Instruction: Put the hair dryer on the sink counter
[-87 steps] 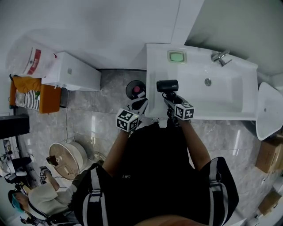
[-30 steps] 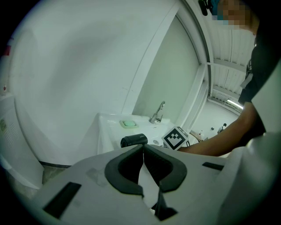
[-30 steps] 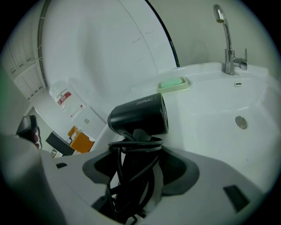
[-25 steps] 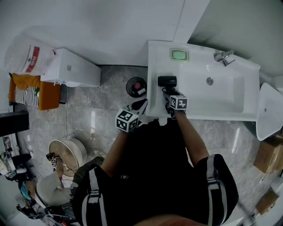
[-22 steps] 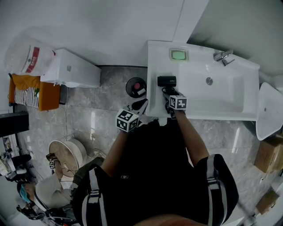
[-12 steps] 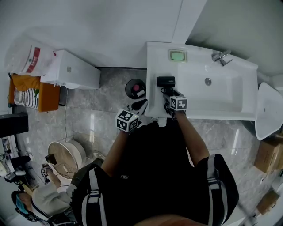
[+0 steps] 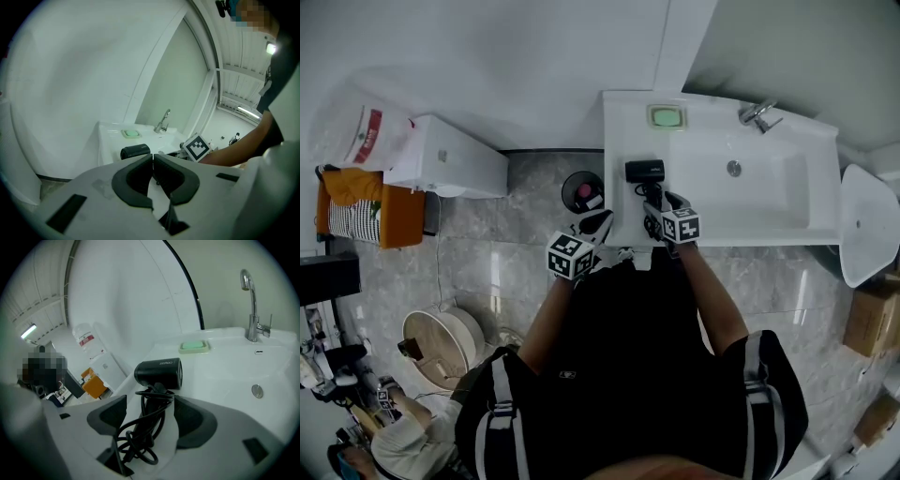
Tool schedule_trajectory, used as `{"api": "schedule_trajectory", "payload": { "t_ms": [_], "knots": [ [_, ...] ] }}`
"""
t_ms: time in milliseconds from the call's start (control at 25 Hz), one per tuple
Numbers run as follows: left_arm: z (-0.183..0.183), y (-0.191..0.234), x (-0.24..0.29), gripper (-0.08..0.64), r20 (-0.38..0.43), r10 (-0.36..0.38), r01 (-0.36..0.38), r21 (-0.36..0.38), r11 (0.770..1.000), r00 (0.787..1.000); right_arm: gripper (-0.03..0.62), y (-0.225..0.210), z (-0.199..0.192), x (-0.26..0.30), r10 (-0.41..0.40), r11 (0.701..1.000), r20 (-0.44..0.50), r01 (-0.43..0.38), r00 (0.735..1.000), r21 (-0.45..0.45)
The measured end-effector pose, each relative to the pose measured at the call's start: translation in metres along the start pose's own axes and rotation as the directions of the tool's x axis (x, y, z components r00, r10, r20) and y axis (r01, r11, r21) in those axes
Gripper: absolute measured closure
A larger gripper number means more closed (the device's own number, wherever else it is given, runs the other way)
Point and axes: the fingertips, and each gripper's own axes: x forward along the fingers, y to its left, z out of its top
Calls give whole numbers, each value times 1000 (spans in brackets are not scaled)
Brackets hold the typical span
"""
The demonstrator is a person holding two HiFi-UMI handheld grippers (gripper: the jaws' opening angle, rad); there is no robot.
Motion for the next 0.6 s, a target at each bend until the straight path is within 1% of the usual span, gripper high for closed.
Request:
{"api": "schedule_trajectory", "payload": {
  "t_ms": [80,200,320,400,480,600],
  "knots": [
    [1,-1,2,543,3,-4,4,4,1000,1000,238,4,4,-8,4,999,26,-3,1000,-33],
    [2,-4,5,543,6,-14,13,10,1000,1000,252,9,15,-28,-11,992,105,24,994,-125],
    [2,-7,8,543,9,-24,23,11,1000,1000,356,14,25,-50,-20,980,172,54,985,-193],
    [2,-8,11,543,10,-32,32,10,999,999,456,16,29,-64,-29,972,204,75,978,-221],
    [2,-10,15,543,9,-43,43,12,999,999,517,17,33,-76,-32,968,229,87,973,-235],
    [2,-14,20,543,3,-60,60,15,998,998,534,20,35,-92,-19,972,248,76,969,-223]
  ]
}}
